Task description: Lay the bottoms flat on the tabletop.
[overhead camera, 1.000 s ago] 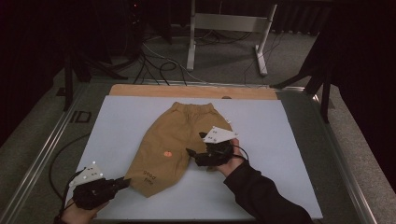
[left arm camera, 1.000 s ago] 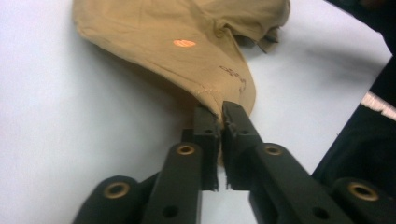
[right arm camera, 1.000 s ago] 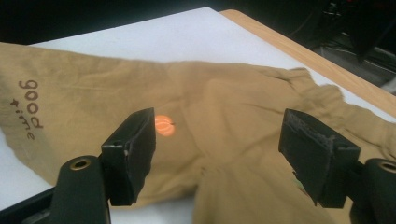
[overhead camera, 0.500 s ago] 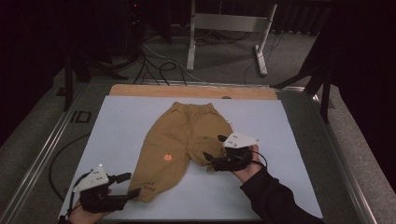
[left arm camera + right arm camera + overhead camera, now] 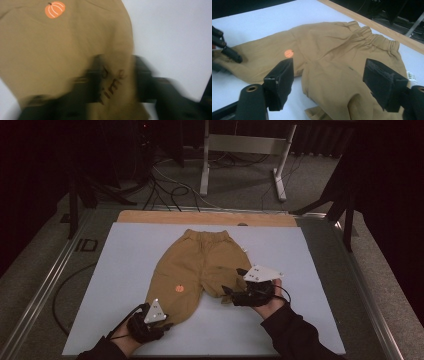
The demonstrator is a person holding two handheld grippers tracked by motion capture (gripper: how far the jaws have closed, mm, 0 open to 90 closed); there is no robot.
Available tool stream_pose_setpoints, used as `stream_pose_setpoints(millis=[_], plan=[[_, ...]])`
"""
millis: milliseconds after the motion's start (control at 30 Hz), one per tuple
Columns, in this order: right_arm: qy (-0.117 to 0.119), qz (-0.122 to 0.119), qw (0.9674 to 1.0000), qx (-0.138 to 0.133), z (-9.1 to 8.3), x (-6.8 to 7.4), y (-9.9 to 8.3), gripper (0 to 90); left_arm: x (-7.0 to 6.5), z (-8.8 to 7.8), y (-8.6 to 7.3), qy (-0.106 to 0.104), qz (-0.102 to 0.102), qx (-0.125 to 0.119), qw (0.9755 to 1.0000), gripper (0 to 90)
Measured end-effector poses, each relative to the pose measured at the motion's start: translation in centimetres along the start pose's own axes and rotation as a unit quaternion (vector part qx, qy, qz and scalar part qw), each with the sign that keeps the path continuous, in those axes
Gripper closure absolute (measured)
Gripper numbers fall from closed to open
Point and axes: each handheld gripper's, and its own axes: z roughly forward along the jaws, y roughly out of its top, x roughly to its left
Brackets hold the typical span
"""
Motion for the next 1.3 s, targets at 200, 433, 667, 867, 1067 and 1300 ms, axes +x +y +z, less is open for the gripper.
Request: stream_pose_setpoints(millis=[200,433,667,867,1067,1300], plan=[[0.002,0.006,1.0000,0.004,0.1,-0.2,-0.1,25.7,3.0,-0.3,-0.2,-0.085,-0.125,-0.059,0.9867,89.2],[0.004,0.004,1.0000,0.004,0.2,-0.1,-0.2,25.6,4.6,0.4,-1.3,0.019,-0.135,-0.024,0.9904,56.7],[0.002,0.005,0.9999,0.011,0.3,-0.1,-0.2,25.7,3.6,0.2,-1.3,0.096,-0.065,0.012,0.9932,53.9],[0.002,0.004,1.0000,0.007,0.1,-0.1,-0.1,25.7,2.4,-3.1,-0.6,0.081,-0.063,-0.060,0.9929,56.0],[0.002,0.010,0.9999,0.007,0.1,-0.2,-0.1,26.0,-2.0,-4.7,0.1,0.027,0.018,-0.081,0.9962,66.1],[0.006,0.006,0.9999,0.007,0.1,-0.1,-0.1,28.6,-4.6,-3.1,-0.2,-0.037,0.071,-0.015,0.9967,78.2]])
